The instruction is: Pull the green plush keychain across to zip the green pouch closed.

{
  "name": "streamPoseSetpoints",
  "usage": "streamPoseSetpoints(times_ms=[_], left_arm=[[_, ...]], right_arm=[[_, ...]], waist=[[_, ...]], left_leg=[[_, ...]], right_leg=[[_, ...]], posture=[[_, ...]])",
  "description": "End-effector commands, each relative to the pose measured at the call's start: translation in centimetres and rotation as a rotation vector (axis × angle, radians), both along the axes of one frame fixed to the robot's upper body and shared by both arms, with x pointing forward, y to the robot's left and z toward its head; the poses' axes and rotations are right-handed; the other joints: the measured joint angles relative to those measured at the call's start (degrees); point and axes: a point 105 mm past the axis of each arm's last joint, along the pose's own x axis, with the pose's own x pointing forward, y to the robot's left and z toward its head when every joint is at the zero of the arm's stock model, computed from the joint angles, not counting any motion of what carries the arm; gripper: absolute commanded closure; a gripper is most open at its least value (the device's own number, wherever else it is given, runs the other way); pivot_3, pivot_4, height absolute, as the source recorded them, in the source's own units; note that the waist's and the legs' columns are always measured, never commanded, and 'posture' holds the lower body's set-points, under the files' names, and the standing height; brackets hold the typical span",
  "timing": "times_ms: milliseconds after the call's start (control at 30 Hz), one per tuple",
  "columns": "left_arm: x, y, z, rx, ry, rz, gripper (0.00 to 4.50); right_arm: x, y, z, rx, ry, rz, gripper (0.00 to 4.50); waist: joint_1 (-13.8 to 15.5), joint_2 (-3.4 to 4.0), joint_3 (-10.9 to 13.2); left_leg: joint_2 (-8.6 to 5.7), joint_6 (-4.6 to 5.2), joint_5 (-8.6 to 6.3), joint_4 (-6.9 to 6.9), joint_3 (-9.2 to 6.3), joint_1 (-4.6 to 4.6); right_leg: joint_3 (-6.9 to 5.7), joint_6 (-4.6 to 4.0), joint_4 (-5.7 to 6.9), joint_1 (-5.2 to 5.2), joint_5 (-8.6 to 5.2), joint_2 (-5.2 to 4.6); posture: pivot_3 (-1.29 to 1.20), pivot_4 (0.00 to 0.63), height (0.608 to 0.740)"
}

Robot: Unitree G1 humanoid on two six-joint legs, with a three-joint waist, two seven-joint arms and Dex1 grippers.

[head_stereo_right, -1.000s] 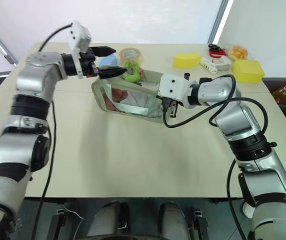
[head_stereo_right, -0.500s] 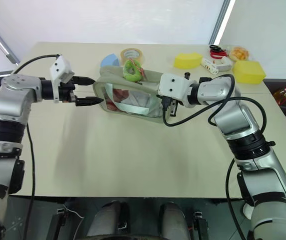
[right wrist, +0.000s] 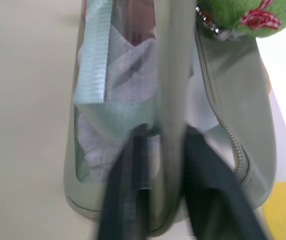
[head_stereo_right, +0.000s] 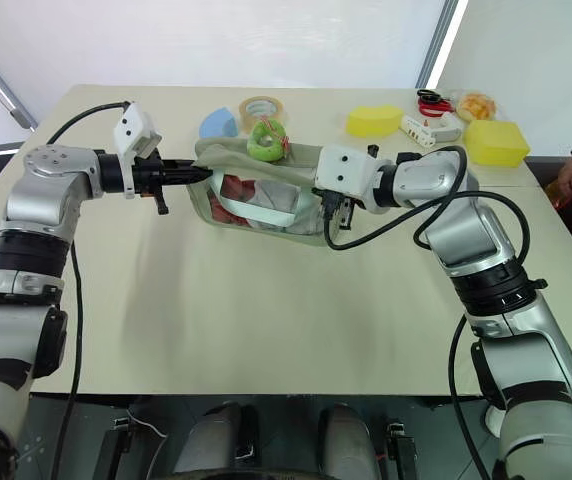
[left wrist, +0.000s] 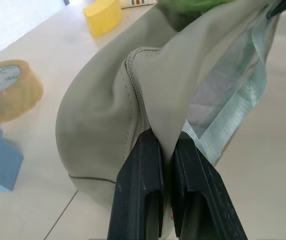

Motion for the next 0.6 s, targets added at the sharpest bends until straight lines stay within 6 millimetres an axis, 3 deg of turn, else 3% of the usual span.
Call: streamPoseSetpoints(times_ms=[33,67,300,600], left_arm=[[-0.5,-0.1,1.3,0.002,-0.043,-0.020,4.50],[-0.6,-0.1,1.3,0.003,-0.040,-0.020,4.50],[-0.7,0.0,1.3,0.009,-0.044,-0.019,4.50],[-0.7,-0.2,1.3,0.009,-0.048,-0.019,4.50]], right_arm=[[0.0,-1.0,3.6,0.035,-0.061,-0.023,1.81],[-0.3,-0.9,4.3,0.044,-0.057,-0.006,1.37],[-0.3,1.8,8.5,0.217,-0.065,0.061,1.37],[1.1,6.2,6.0,0.289,0.005,0.105,1.37]], waist=[[0.07,0.00,0.00],[0.06,0.01,0.01],[-0.06,0.02,0.01],[-0.05,0.02,0.01]], left_leg=[[0.00,0.00,0.00,0.00,0.00,0.00],[0.00,0.00,0.00,0.00,0.00,-0.01],[0.01,0.00,0.00,0.00,0.00,-0.02],[0.00,0.00,0.00,0.00,0.01,-0.06]], right_leg=[[0.00,0.00,0.00,0.00,0.00,0.00],[0.00,0.00,0.00,-0.01,0.00,0.00],[0.00,0.00,0.05,-0.06,0.00,0.00],[0.00,0.00,0.18,-0.10,0.00,-0.01]], posture=[[0.00,0.150,0.740],[0.00,0.150,0.740],[0.00,0.150,0.740],[0.00,0.150,0.740]])
